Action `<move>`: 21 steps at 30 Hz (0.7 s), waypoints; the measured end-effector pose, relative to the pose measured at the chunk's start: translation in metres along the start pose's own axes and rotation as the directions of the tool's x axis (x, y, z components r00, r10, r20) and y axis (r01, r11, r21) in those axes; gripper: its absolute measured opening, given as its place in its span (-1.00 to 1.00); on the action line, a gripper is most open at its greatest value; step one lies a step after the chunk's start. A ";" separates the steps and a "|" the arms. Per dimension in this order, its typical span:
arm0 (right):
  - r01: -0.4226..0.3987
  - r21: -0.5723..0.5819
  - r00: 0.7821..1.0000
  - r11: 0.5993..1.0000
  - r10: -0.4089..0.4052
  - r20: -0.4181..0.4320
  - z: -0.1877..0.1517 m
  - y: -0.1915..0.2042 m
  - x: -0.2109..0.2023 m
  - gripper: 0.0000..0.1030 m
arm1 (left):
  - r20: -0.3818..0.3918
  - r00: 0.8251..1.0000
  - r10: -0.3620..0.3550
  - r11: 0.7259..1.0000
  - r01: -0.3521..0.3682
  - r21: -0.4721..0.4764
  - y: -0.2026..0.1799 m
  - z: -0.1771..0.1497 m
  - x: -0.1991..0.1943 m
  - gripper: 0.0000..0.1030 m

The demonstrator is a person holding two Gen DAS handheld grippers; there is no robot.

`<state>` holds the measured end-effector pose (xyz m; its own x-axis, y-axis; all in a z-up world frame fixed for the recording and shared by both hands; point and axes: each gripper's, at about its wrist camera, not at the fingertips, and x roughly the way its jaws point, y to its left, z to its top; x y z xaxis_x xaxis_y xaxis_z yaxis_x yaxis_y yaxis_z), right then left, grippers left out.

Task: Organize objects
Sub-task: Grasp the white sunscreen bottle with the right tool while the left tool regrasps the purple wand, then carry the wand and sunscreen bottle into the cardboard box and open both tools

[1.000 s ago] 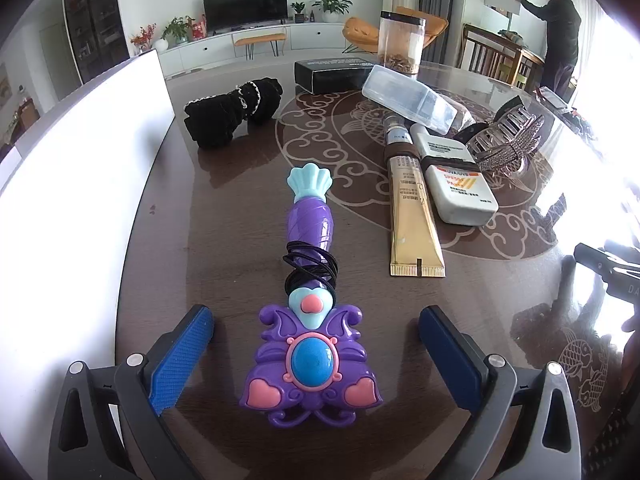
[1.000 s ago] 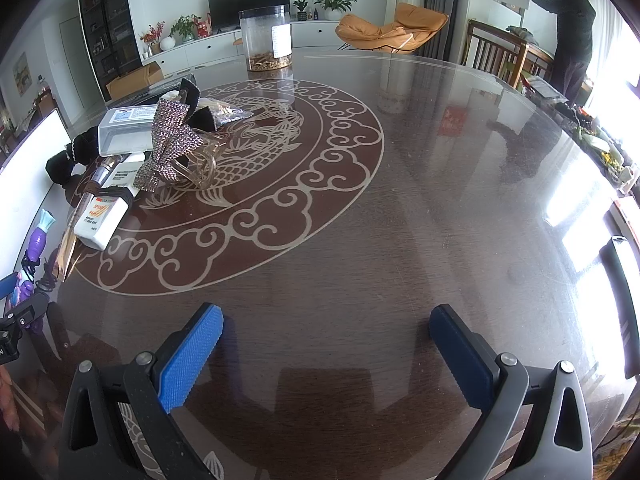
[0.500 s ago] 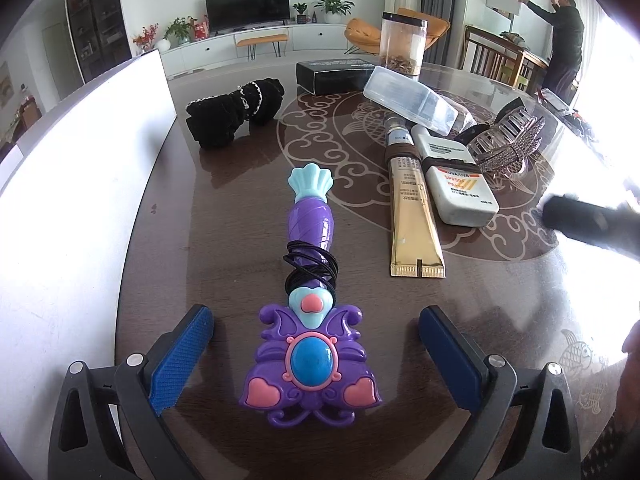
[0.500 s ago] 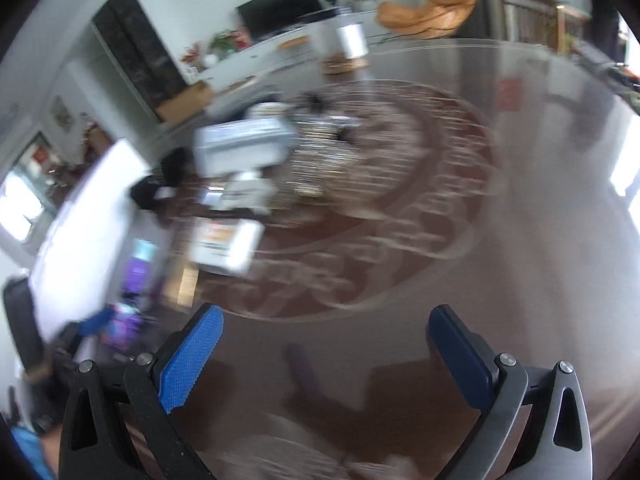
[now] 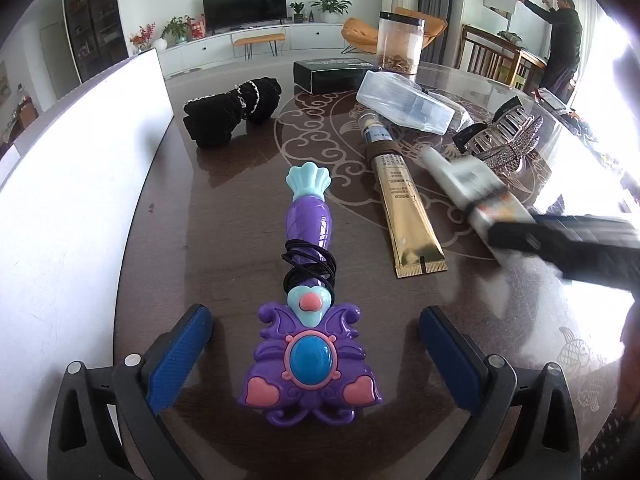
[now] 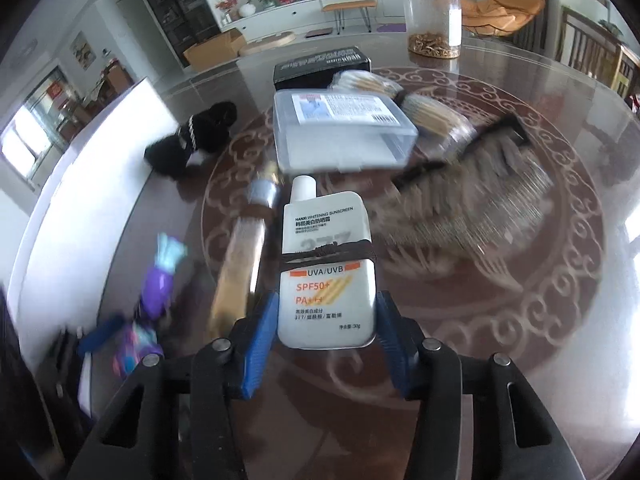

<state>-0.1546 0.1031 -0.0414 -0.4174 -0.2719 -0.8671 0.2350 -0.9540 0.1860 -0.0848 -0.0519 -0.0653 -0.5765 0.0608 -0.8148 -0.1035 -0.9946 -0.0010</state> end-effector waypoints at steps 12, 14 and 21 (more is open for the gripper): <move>0.048 -0.042 0.998 0.998 -0.050 -0.046 -0.031 -0.018 -0.025 0.60 | -0.127 0.991 0.042 0.997 -0.050 -0.057 0.021 0.033 0.016 1.00; 0.043 -0.024 0.997 0.999 -0.045 -0.069 -0.024 -0.017 -0.016 0.60 | -0.104 0.992 0.074 0.997 -0.075 -0.002 0.013 0.035 0.017 0.91; 0.149 -0.034 0.986 0.988 -0.151 -0.070 -0.022 -0.024 -0.014 0.04 | 0.013 0.998 -0.058 0.996 0.057 0.063 -0.002 0.025 -0.007 -0.66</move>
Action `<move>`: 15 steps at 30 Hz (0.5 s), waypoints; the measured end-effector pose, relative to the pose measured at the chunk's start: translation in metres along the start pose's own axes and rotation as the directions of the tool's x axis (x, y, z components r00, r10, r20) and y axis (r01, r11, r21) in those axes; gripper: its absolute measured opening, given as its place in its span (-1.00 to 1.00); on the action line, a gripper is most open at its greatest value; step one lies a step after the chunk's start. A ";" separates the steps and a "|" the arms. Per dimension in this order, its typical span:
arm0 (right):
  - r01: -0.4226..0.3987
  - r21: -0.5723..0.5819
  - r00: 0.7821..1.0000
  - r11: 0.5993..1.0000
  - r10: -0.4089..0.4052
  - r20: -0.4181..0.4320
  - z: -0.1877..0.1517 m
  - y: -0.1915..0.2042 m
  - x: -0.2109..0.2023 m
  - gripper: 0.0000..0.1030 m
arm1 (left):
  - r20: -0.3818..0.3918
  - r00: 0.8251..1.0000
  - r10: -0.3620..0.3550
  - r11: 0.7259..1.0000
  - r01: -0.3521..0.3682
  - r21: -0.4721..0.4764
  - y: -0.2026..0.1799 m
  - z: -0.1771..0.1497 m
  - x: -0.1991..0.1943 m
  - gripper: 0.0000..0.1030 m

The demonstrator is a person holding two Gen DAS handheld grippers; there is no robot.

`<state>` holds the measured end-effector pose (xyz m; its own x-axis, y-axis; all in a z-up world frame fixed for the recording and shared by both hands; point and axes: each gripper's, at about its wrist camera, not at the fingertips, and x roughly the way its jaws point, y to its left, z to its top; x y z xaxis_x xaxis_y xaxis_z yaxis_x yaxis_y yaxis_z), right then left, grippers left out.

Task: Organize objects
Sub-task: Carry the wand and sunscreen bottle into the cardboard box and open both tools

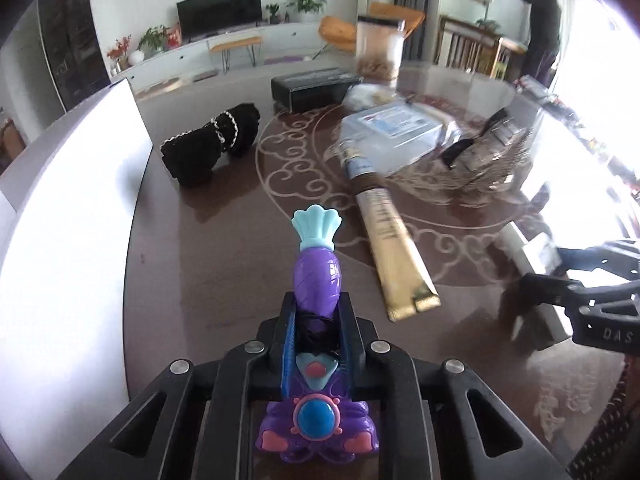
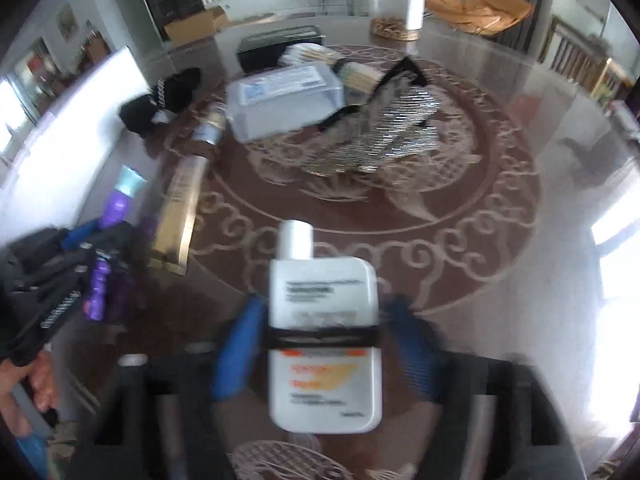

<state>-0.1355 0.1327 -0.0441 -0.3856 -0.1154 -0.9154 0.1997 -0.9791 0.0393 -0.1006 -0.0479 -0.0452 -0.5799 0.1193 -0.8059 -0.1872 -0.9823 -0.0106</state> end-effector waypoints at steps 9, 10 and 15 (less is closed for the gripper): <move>-0.137 0.040 0.982 0.990 0.131 0.139 -0.029 -0.004 -0.067 0.03 | 0.278 0.946 -0.169 0.976 0.199 -0.084 0.024 -0.039 -0.106 -0.66; -0.140 0.034 0.979 0.990 0.133 0.153 -0.027 0.000 -0.075 0.03 | 0.297 0.937 -0.185 0.968 0.225 -0.107 0.030 -0.040 -0.116 -0.66; -0.185 -0.057 0.955 0.981 0.193 0.226 -0.014 0.053 -0.117 0.03 | 0.396 0.879 -0.267 0.915 0.360 -0.184 0.055 -0.037 -0.178 -0.66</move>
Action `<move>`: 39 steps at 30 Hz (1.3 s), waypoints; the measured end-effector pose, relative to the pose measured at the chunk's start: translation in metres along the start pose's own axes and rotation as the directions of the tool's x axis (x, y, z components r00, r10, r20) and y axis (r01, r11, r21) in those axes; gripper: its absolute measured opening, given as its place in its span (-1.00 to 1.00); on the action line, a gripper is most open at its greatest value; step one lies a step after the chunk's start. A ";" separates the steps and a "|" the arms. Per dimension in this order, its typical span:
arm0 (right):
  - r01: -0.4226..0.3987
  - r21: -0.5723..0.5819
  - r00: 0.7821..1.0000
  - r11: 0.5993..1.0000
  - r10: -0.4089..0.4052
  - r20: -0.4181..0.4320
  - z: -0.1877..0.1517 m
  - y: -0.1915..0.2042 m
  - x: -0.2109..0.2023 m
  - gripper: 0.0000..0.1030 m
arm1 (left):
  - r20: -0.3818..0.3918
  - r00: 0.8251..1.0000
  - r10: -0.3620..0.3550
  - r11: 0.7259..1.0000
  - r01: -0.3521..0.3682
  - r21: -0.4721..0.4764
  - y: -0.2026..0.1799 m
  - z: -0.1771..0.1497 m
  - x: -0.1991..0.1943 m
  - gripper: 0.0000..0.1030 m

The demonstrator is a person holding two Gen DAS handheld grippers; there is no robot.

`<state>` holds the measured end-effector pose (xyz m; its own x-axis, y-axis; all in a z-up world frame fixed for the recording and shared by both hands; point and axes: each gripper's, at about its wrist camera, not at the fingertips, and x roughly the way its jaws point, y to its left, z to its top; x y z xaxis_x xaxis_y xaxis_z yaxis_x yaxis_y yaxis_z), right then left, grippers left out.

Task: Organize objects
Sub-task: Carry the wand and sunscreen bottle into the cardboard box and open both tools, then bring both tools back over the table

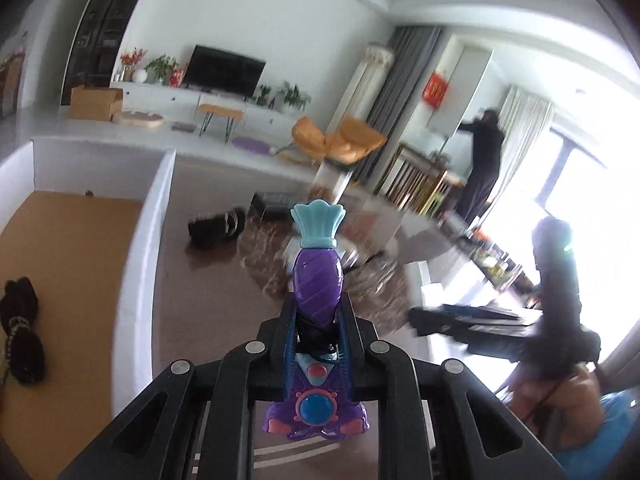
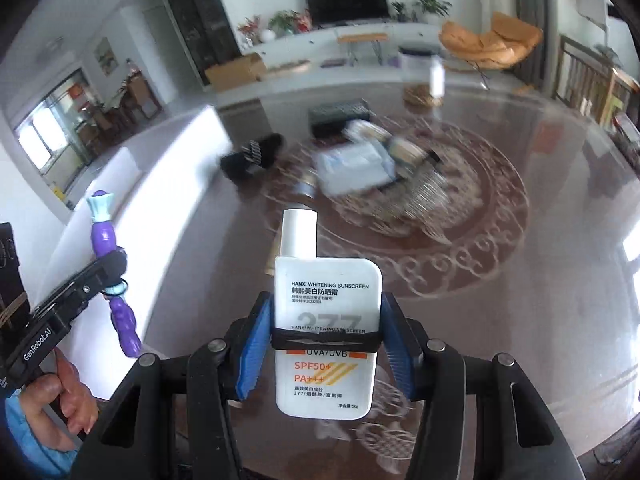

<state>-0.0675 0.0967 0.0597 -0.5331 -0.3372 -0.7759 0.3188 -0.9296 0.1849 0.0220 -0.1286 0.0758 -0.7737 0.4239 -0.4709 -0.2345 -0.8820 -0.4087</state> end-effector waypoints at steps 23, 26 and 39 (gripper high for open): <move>-0.429 -0.230 0.901 0.874 0.395 -0.181 0.022 0.253 0.066 0.51 | -0.215 0.831 0.513 0.807 -0.552 -0.209 0.175 0.004 -0.106 0.50; -0.346 -0.234 0.936 0.909 0.351 -0.023 0.029 0.213 0.038 0.86 | -0.176 0.848 0.501 0.839 -0.525 -0.142 0.137 0.011 -0.087 0.50; 0.138 0.274 0.989 0.952 -0.148 0.018 -0.058 -0.063 0.035 0.93 | -0.247 0.910 0.332 0.917 -0.251 0.309 -0.066 -0.021 0.027 0.88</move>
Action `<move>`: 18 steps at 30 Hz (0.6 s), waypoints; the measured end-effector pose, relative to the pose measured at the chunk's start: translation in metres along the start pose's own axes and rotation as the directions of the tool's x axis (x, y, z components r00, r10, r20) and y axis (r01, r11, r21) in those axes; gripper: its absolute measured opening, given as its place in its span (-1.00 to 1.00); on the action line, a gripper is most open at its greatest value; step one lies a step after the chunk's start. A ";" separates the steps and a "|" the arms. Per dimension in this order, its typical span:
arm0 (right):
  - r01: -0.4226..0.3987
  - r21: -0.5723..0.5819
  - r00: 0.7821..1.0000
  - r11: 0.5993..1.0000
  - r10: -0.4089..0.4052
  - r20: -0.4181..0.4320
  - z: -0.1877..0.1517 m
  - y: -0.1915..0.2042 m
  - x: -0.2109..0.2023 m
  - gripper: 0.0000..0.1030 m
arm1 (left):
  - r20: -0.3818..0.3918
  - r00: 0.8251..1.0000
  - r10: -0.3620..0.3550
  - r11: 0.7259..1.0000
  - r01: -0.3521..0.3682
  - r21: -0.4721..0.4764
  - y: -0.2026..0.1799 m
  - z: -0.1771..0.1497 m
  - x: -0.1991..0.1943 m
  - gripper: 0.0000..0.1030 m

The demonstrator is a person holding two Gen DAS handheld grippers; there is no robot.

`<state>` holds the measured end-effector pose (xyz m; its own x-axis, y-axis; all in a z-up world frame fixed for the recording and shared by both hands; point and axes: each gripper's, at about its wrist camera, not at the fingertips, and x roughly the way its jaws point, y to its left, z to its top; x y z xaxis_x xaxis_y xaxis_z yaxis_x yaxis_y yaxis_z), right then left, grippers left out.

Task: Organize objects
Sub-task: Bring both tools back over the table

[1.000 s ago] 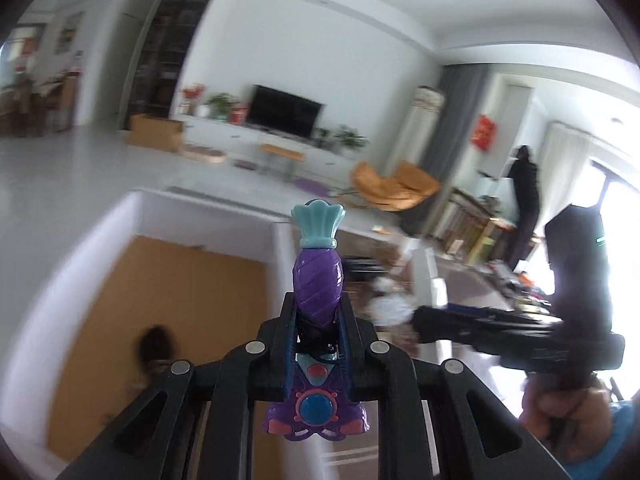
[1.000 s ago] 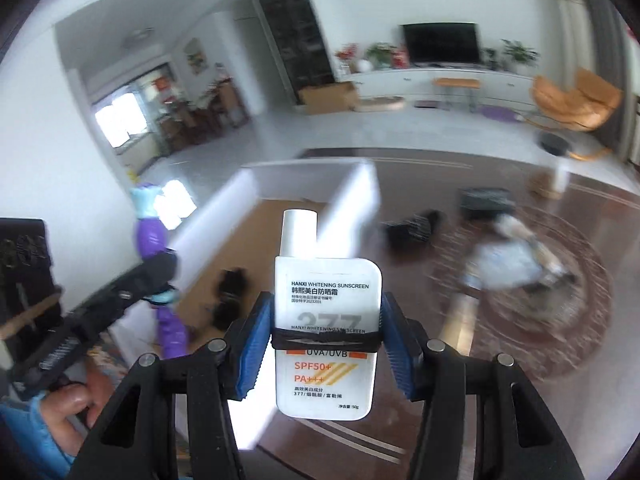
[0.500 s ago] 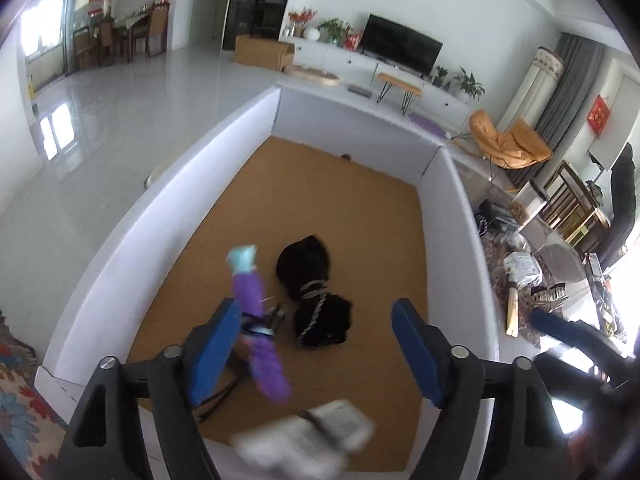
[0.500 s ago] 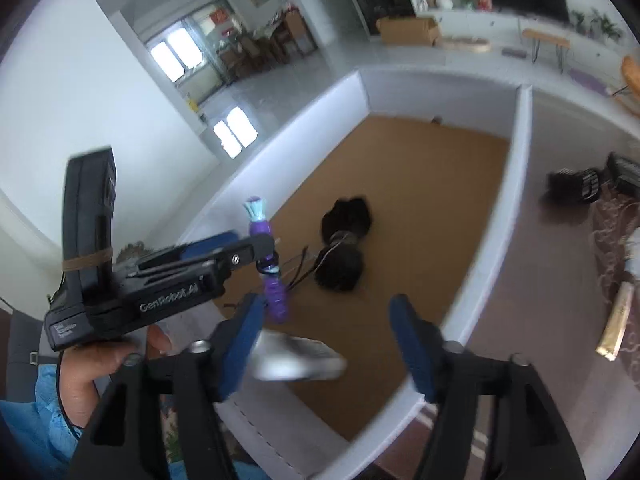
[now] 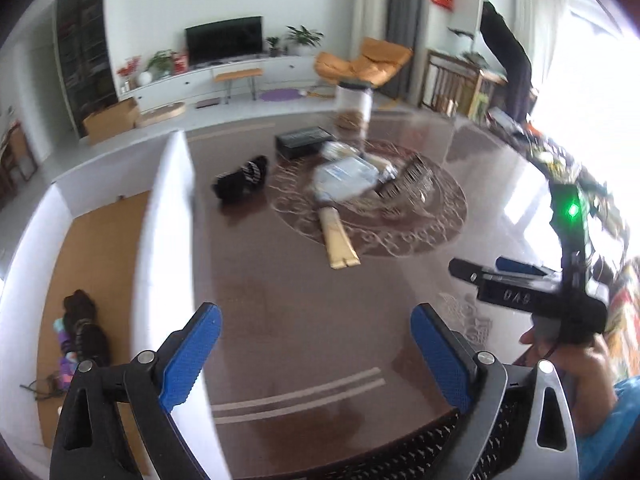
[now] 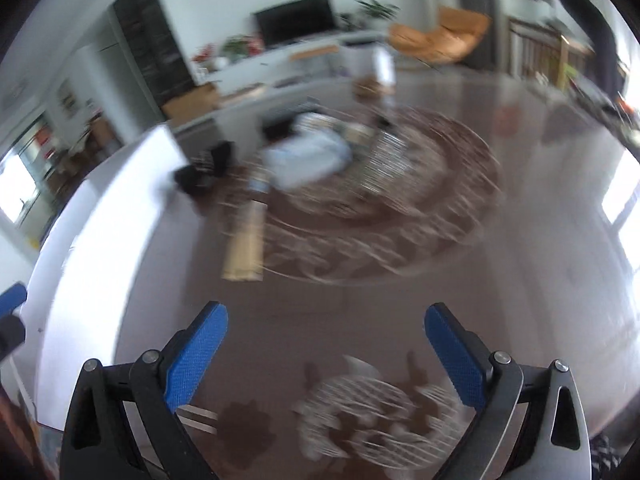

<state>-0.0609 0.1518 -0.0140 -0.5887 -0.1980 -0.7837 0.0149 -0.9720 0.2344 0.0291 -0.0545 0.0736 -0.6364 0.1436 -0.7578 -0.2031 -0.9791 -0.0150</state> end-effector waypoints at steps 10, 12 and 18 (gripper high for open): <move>0.032 0.037 0.999 0.999 -0.031 -0.007 -0.005 -0.047 0.003 0.93 | -0.036 0.996 0.087 0.994 -0.085 0.064 -0.034 -0.009 0.039 0.88; 0.024 0.031 1.000 0.999 -0.024 -0.015 -0.006 -0.045 0.006 0.93 | -0.056 0.993 0.102 0.994 -0.099 0.052 -0.030 -0.014 0.048 0.88; 0.032 -0.014 0.998 0.999 -0.033 -0.049 -0.008 -0.038 0.017 0.93 | -0.133 0.980 0.151 0.988 -0.146 0.042 -0.024 -0.026 0.087 0.87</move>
<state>-0.0655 0.1839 -0.0406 -0.5486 -0.1721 -0.8182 0.0073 -0.9795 0.2011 -0.0020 -0.0226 -0.0092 -0.5553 -0.0261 -0.8312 -0.1390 -0.9825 0.1236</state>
